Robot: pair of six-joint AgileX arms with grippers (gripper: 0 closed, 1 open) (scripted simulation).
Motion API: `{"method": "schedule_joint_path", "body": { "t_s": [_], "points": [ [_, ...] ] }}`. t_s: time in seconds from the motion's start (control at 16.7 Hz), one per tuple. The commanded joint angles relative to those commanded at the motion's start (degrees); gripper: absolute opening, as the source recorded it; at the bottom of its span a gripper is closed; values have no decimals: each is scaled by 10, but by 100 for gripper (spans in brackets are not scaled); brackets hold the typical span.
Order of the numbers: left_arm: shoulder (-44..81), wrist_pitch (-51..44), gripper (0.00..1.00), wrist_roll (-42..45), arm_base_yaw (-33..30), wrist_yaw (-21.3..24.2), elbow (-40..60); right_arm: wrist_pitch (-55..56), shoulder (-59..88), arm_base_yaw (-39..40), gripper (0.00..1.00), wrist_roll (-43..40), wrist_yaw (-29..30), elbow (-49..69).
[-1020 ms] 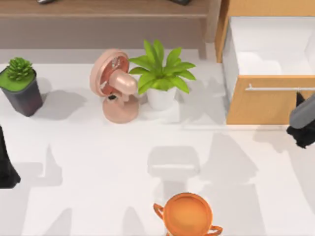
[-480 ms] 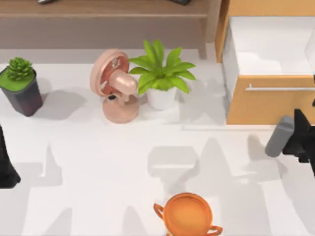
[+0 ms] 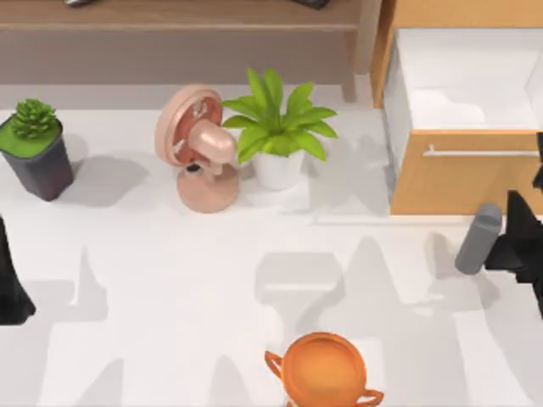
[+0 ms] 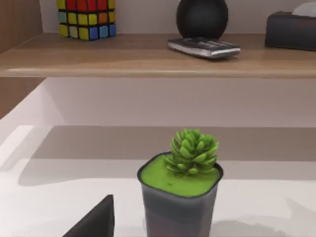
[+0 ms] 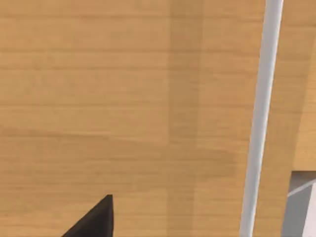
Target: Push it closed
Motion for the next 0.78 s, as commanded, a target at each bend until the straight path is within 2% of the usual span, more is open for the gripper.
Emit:
{"method": "schedule_joint_path", "body": {
  "t_s": [0.6, 0.78],
  "points": [
    [0, 0, 100, 0, 0, 0, 0, -42, 8, -19, 100, -1, -20, 53],
    [0, 0, 100, 0, 0, 0, 0, -42, 8, -19, 77, -1, -20, 53]
  ]
}}
